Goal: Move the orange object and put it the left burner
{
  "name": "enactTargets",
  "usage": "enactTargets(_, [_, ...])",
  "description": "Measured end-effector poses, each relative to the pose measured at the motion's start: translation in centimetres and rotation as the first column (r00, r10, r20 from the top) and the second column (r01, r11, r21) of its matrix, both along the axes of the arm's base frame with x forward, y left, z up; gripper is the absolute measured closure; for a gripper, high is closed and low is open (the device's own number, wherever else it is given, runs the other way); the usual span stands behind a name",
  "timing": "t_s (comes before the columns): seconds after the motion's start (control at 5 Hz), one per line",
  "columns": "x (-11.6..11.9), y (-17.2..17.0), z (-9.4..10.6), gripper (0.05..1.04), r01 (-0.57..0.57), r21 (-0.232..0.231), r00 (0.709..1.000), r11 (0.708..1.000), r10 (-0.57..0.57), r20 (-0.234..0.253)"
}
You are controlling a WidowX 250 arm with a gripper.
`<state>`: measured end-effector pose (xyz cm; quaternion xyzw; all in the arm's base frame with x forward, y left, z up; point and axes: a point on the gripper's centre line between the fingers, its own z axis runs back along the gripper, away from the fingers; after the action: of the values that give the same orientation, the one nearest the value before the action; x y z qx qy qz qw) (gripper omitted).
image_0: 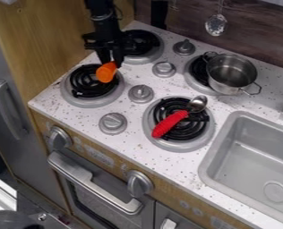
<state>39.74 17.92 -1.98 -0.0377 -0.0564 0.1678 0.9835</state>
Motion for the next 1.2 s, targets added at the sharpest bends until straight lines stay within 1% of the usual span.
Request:
enactTargets(0.2, [-0.1,1.1,-0.5,0.75,0.003,-0.001,1.0,1.0,-0.003,-0.011])
enactTargets(0.4, [-0.6,2.0,-1.6,0.751,0.024,-0.008,0.999,1.0,-0.024,-0.039])
enactTargets(0.6, [-0.7,2.2,-2.6,0.69,0.051,-0.006,0.997,0.999,-0.051,-0.056])
enactTargets(0.8, [-0.8,2.3,-3.1,0.378,0.063,-0.009,0.995,0.998,-0.064,-0.071])
enactTargets(1.0, [-1.2,1.7,-3.4,0.118,0.073,-0.004,0.994,0.997,-0.073,-0.076])
enactTargets(1.2, [-1.5,1.1,-1.4,0.086,0.083,0.018,0.996,0.996,-0.082,-0.039])
